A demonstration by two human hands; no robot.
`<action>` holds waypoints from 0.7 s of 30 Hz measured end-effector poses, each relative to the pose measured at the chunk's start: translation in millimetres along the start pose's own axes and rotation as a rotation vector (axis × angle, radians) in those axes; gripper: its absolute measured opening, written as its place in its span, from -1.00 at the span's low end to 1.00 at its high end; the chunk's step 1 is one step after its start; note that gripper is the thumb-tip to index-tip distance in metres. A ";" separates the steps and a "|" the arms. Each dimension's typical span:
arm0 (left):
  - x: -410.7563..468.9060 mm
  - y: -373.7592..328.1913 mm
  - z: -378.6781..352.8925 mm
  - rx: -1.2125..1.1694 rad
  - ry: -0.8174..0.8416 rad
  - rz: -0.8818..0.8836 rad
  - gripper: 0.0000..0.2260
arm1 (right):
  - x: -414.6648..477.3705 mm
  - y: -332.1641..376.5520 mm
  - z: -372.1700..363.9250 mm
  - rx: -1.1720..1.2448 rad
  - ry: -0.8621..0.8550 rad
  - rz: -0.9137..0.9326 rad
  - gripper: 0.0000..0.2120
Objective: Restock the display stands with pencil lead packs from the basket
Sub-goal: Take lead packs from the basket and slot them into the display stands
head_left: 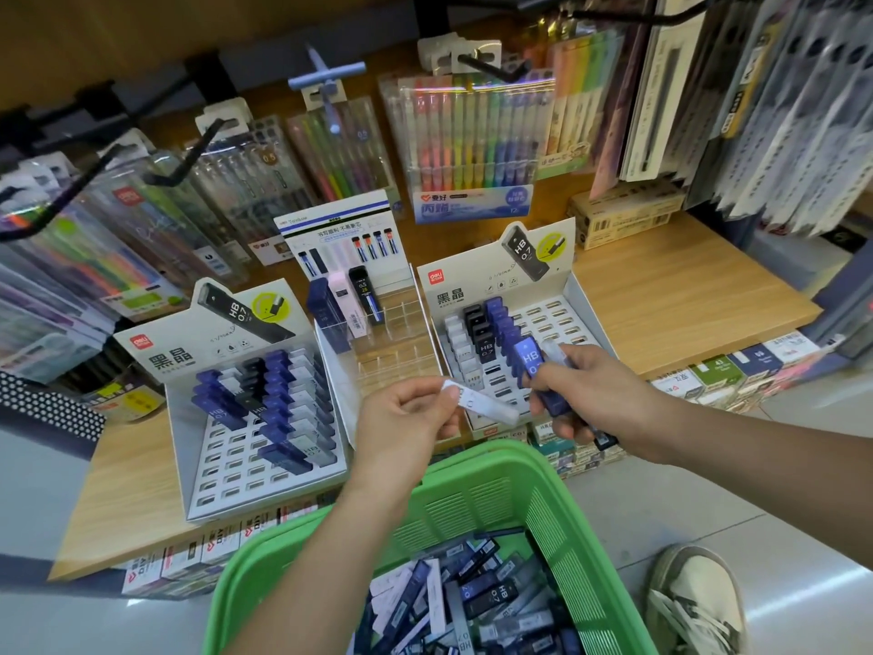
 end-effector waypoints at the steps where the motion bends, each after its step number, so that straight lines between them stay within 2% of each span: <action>1: 0.4 -2.9 7.8 0.092 -0.037 -0.054 -0.92 | -0.6 -0.7 1.4 -0.047 -0.003 0.012 -0.92; 3: 1.8 -7.9 18.6 0.259 -0.087 -0.156 -0.89 | -2.4 -3.0 1.4 -0.125 0.004 0.024 -0.96; 7: 2.4 -12.2 13.6 0.419 -0.085 -0.303 -0.83 | -5.1 -5.2 -2.8 -0.238 0.026 0.057 -0.93; 10: 6.0 -10.0 1.5 0.468 -0.052 -0.351 -0.82 | -4.9 -3.8 0.2 -0.254 0.002 0.081 -0.90; 14: 13.4 -5.8 -9.0 0.510 -0.043 -0.364 -0.92 | -3.2 -4.6 3.4 -0.231 -0.007 0.087 -0.91; 21: 16.8 -10.7 -18.8 0.660 0.017 -0.506 -0.85 | 0.0 -10.6 5.7 -0.227 -0.014 0.103 -0.91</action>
Point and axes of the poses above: each hand's wrist, its own x-axis towards the middle knuckle, its own z-axis out of the back of the hand, y = z × x, the point moved 5 cm from there along x, towards the middle knuckle, and after that the axes turned 12 degrees about -x, right-handed, at the moved point
